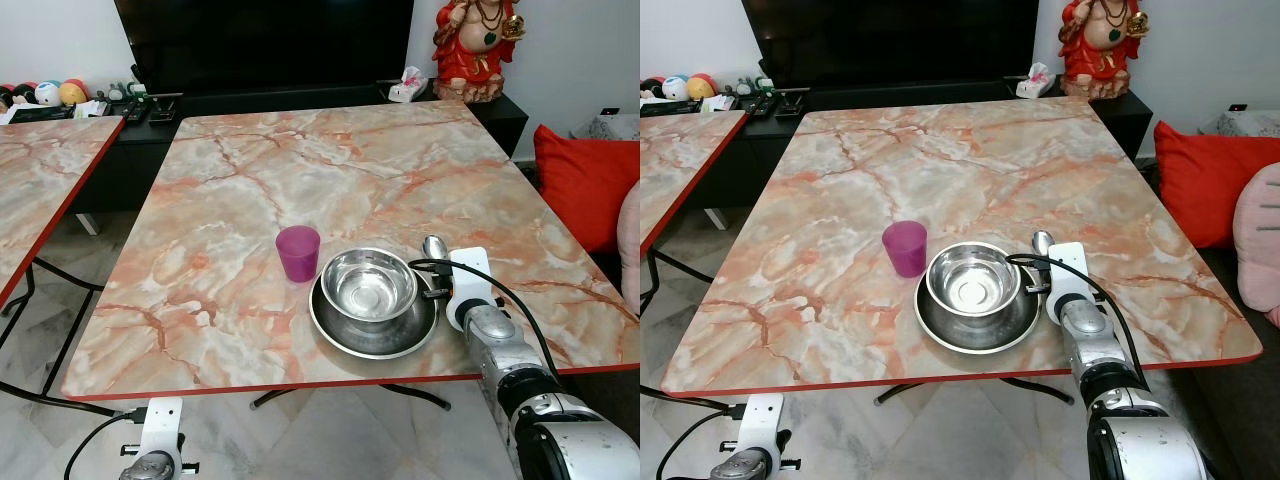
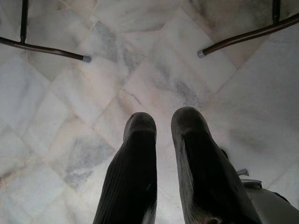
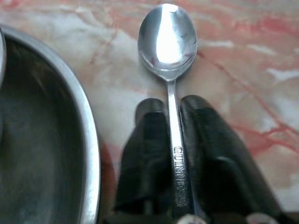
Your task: Setting the table
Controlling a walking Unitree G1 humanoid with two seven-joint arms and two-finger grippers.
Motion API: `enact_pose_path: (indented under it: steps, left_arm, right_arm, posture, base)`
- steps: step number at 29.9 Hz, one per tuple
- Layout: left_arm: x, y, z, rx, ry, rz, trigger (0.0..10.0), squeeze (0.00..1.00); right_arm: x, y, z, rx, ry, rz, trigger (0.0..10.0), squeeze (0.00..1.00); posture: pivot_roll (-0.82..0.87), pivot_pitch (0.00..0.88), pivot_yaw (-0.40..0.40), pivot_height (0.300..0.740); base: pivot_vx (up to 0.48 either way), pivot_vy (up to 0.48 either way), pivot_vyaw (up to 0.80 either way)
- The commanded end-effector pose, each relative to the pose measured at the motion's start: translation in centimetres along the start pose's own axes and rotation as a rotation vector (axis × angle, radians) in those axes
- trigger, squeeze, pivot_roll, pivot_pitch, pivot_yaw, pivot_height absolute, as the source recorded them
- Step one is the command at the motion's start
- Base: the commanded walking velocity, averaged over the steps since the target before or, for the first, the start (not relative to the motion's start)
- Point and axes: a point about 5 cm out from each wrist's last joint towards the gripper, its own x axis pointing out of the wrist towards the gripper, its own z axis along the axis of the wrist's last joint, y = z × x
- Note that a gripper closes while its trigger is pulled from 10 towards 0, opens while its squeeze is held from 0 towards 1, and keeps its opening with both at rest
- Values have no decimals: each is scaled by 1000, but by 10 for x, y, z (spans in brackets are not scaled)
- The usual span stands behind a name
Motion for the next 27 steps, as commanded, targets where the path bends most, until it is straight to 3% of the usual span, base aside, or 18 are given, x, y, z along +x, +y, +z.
enact_pose_path:
  steps: [1, 4, 6, 7, 8, 9, 27]
  left_arm:
    - [0, 0, 3, 11, -12, -2, 10000, 0]
    - [1, 0, 4, 12, -13, -2, 10000, 0]
    - [1, 0, 4, 13, -14, -3, 10000, 0]
    - [1, 0, 4, 14, -14, -4, 10000, 0]
    - [1, 0, 4, 14, -14, -4, 10000, 0]
    - [1, 0, 4, 15, -15, -5, 10000, 0]
    - [0, -1, 3, 28, -11, -12, 10000, 0]
  right_arm:
    - [0, 3, -3, 1, 18, 2, 10000, 631]
    - [0, 3, -3, 1, 19, 1, 10000, 631]
    - [0, 3, -3, 2, 19, -1, 10000, 573]
    - [0, 3, -3, 4, 18, -4, 10000, 478]
    - [0, 3, -3, 8, 17, -8, 10000, 157]
    - [0, 3, -2, 10, 15, -11, 10000, 0]
    - [1, -4, 23, 45, -141, -75, 10000, 0]
  posture:
    - [52, 0, 53, 740]
    - [52, 0, 53, 740]
    - [51, 0, 53, 740]
    - [50, 0, 53, 740]
    - [51, 0, 53, 740]
    - [51, 0, 53, 740]
    - [51, 0, 54, 740]
  base:
    - [0, 0, 0]
    - [0, 0, 0]
    - [0, 0, 0]
    - [0, 0, 0]
    - [0, 0, 0]
    - [0, 0, 0]
    - [0, 0, 0]
